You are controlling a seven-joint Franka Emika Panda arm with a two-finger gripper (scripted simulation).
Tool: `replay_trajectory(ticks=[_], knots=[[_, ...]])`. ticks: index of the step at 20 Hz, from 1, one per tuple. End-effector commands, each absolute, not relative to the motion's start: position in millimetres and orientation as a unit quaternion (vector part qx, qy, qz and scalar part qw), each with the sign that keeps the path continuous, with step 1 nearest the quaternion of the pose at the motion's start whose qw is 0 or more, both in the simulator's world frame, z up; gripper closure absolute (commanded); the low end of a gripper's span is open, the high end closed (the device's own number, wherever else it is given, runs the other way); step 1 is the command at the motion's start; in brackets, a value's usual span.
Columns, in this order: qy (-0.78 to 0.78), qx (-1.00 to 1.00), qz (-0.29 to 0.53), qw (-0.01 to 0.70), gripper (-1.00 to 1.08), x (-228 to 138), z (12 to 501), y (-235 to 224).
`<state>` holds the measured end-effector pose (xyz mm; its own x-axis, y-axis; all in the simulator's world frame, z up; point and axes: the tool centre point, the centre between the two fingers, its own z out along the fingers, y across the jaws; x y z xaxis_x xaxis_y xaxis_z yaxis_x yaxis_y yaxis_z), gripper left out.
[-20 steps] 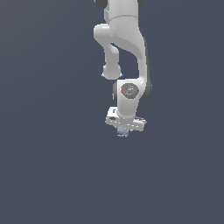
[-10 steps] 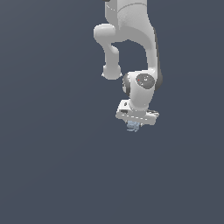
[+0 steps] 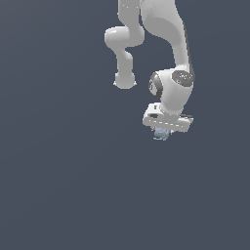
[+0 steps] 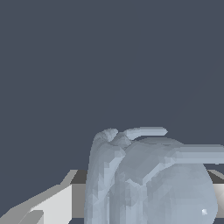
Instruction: Pick up the object and move it to a goal position.
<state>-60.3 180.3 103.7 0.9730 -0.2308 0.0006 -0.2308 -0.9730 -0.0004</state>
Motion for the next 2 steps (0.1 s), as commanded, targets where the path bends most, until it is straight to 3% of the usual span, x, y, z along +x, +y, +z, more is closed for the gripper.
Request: replay_trajectory(ticks=[1, 2], knots=[[0.117, -0.993, 0.000, 0.000, 1.08, -61.4, 106.3, 184.8], [0.117, -0.993, 0.000, 0.000, 1.08, -61.5, 106.5, 185.1]])
